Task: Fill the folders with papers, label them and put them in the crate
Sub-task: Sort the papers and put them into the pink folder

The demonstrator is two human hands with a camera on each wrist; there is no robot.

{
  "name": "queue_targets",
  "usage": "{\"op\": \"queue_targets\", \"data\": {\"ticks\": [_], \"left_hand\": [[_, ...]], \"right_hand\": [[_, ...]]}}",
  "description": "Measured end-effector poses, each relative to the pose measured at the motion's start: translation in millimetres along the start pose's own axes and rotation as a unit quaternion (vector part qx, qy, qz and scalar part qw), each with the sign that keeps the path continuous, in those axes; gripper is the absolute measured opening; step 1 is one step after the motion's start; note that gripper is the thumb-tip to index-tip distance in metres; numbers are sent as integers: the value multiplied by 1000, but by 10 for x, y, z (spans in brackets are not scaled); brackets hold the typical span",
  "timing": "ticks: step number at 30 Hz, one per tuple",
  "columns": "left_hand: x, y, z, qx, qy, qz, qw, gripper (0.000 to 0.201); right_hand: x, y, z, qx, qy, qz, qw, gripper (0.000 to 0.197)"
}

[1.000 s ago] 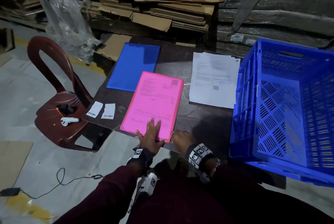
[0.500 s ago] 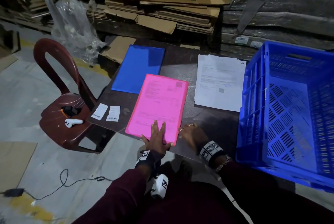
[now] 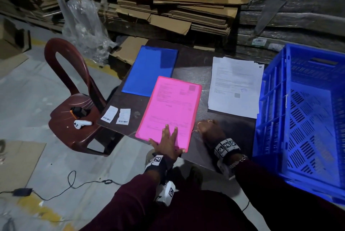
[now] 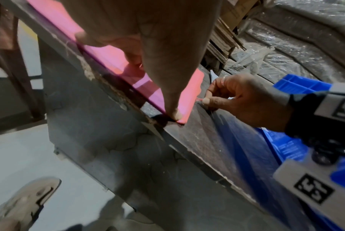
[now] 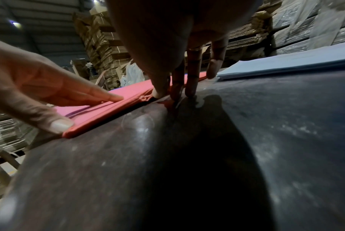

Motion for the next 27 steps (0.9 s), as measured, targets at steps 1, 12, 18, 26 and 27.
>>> {"op": "queue_targets", "data": {"ticks": [1, 12, 18, 26, 27], "left_hand": [[-5, 29, 14, 11, -4, 19, 1000, 104], [-19, 94, 29, 30, -30, 60, 997, 93], [-273, 252, 184, -62, -76, -7, 995, 76], [-262, 67, 583, -33, -93, -14, 995, 116], [-248, 51, 595, -37, -92, -14, 995, 117]], "right_hand": [[-15, 34, 26, -11, 2, 3, 1000, 17], [-262, 176, 287, -47, -3, 34, 998, 42], [-397, -101, 357, 28, -31, 8, 999, 45], [-729, -252, 383, -1, -59, 43, 997, 10], [-734, -247, 421, 1, -64, 34, 997, 14]]}}
Point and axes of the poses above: each hand's wrist, its own z-axis towards the middle knuckle, its own y-axis out of the back of the hand, x = y × z, the point moved 9 cm from there along z, towards the middle knuckle, and after that the axes turned 1 degree about -y, right-handed, at the moved point
